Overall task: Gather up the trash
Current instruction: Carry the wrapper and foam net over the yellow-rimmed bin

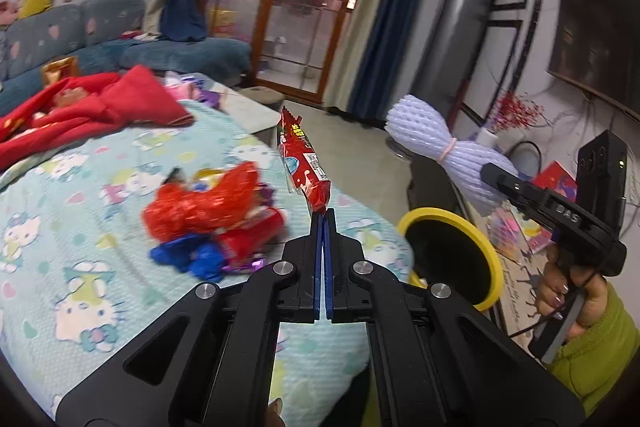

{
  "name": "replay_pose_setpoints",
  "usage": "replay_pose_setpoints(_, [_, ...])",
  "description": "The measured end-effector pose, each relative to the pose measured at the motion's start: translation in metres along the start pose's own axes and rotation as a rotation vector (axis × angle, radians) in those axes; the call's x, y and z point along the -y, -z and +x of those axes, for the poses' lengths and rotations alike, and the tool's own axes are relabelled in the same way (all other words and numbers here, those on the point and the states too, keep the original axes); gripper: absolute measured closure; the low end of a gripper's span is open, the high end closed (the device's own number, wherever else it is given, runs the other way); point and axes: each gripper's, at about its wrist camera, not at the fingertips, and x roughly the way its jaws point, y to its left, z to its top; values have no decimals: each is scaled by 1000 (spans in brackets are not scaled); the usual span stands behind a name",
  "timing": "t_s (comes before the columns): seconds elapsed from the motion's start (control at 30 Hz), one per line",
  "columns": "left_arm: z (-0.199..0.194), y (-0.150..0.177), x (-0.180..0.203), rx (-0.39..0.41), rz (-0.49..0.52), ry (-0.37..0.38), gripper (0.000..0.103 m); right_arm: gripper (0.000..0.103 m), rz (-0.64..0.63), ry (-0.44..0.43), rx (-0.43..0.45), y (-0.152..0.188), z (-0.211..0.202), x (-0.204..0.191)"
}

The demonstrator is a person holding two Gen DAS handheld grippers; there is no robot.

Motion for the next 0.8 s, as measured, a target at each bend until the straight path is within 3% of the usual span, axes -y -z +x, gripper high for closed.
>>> replay_pose_setpoints(0.27, [21,-2,35,-20,69,80,103,87,30,119,50,4,-21,28])
replay_pose_setpoints(0.8, [57,6,81,-83,157,185,103,87,93,269,84,13,-43,69])
